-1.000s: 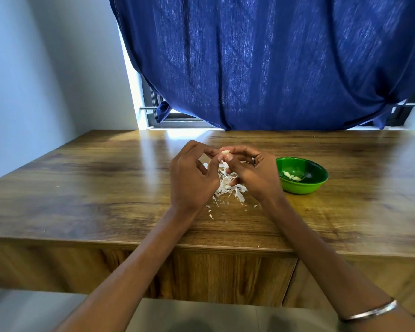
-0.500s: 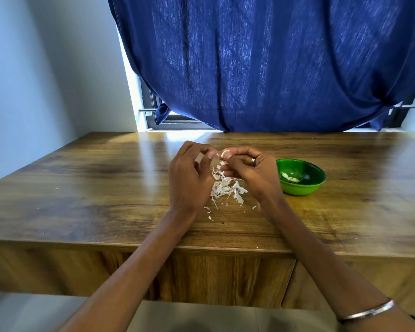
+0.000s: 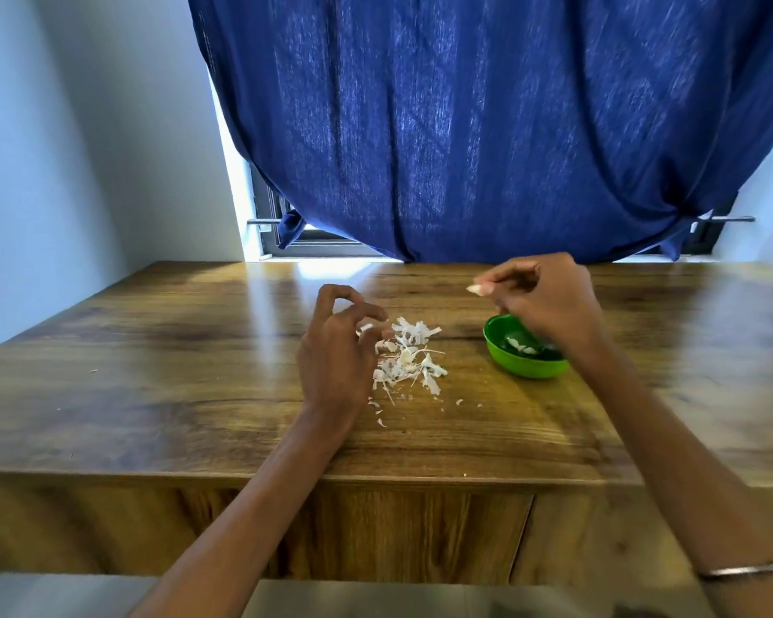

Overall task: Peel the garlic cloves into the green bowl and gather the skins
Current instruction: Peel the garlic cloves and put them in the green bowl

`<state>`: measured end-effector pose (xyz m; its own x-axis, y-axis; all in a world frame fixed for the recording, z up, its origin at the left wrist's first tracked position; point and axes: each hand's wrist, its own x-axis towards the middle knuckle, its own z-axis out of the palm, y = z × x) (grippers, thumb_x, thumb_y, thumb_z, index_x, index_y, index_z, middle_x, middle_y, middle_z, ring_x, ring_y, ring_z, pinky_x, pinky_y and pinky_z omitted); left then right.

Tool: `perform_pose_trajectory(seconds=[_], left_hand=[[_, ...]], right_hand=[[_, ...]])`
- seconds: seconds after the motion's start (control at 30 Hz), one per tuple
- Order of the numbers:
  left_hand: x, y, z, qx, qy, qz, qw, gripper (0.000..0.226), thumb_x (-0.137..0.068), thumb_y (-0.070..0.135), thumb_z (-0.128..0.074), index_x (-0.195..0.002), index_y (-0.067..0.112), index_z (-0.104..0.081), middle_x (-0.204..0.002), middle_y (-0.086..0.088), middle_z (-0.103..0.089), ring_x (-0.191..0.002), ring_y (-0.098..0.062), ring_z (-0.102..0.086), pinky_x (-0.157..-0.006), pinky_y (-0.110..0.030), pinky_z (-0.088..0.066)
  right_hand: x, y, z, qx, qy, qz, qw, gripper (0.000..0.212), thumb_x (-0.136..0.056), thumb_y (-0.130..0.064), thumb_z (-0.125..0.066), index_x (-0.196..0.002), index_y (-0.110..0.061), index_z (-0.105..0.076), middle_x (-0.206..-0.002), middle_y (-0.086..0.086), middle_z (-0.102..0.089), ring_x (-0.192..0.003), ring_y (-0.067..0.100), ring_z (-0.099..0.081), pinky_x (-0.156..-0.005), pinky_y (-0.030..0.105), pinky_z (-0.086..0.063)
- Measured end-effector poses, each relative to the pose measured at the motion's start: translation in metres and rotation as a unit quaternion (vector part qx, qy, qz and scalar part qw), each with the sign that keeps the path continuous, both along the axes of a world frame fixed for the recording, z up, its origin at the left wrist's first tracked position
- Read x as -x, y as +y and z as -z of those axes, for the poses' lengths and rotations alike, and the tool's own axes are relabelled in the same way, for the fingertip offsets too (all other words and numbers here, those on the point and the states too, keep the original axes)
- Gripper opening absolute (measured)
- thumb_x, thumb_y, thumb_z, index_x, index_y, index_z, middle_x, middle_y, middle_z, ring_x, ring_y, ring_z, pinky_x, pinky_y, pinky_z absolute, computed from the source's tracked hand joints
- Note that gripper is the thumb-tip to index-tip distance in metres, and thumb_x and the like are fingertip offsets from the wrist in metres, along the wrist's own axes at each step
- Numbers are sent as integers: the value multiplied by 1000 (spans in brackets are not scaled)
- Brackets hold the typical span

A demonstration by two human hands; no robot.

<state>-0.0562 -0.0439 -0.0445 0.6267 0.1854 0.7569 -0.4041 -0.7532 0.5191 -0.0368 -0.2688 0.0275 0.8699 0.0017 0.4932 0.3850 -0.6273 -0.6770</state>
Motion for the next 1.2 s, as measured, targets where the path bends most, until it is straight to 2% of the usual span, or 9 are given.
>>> perform_pose_trajectory(seconds=[0.2, 0.3, 0.43, 0.5, 0.67, 0.87, 1.0, 1.1, 1.2], left_hand=[[-2, -4, 1, -4, 19, -33, 999, 36, -109, 32, -43, -106, 13, -74, -98, 1, -67, -79, -10, -52, -65, -29, -33], [-3, 4, 0, 43, -13, -24, 999, 34, -110, 25, -39, -107, 6, -68, -90, -6, -68, -78, -19, -60, -65, -35, -43], [-24, 39, 3, 53, 12, -45, 998, 21, -106, 11, -45, -107, 9, -65, -89, -6, -71, -82, -30, -67, -74, -45, -53], [-29, 49, 5, 61, 40, -56, 996, 23, -101, 0, -47, -110, 10, -65, -87, 1, -69, -84, -29, -69, -77, -45, -55], [-26, 45, 5, 61, 32, -35, 997, 26, -98, -5, -49, -113, 7, -66, -84, 3, -69, -82, -24, -70, -76, -44, -58], [-20, 40, 6, 33, 26, -29, 999, 29, -101, 16, -40, -114, 8, -65, -85, -8, -74, -77, -29, -69, -71, -48, -56], [-19, 37, 5, 32, 31, -24, 999, 22, -102, 6, -45, -113, 7, -65, -84, -8, -73, -77, -27, -68, -69, -44, -54], [-18, 36, 3, 26, 40, -42, 998, 22, -103, 7, -48, -115, 7, -66, -86, -9, -74, -77, -25, -68, -65, -36, -50], [-20, 36, 4, 20, 38, -39, 998, 21, -102, 7, -50, -115, 7, -66, -87, -10, -74, -78, -26, -69, -68, -42, -54]], right_hand=[[-14, -38, 5, 186, 96, 93, 973, 8, -87, -20, -77, -87, -28, -78, -92, -8, -75, -84, 4, -63, -66, 21, -46], [-14, -37, 2, 207, 113, 104, 966, 10, -91, -16, -73, -92, -23, -80, -93, -7, -74, -77, 1, -54, -66, 22, -44], [-15, -29, -3, 212, 88, 102, 968, 14, -92, -19, -71, -90, -29, -80, -97, -8, -75, -91, 7, -59, -91, 37, -52], [-17, -19, -3, 195, 77, 74, 975, 14, -92, -18, -71, -90, -30, -79, -95, -11, -73, -93, 6, -61, -89, 36, -54], [-28, 31, 12, 186, 45, -36, 981, 19, -91, -9, -70, -97, -27, -76, -93, -13, -71, -79, -5, -62, -61, 9, -45], [-42, 90, 30, 230, 31, -75, 970, 19, -88, -5, -73, -88, -23, -79, -82, -12, -72, -67, 0, -66, -61, 14, -52], [-51, 103, 37, 255, 47, -71, 963, 7, -83, -12, -80, -82, -18, -80, -82, -6, -75, -74, 5, -67, -80, 35, -61], [-57, 108, 39, 287, 66, -62, 954, 6, -80, -21, -84, -80, -19, -78, -80, -7, -74, -77, 6, -66, -84, 35, -60], [-59, 110, 37, 310, 69, -47, 947, 10, -79, -26, -85, -81, -19, -79, -82, -6, -73, -78, 7, -65, -81, 35, -59]])
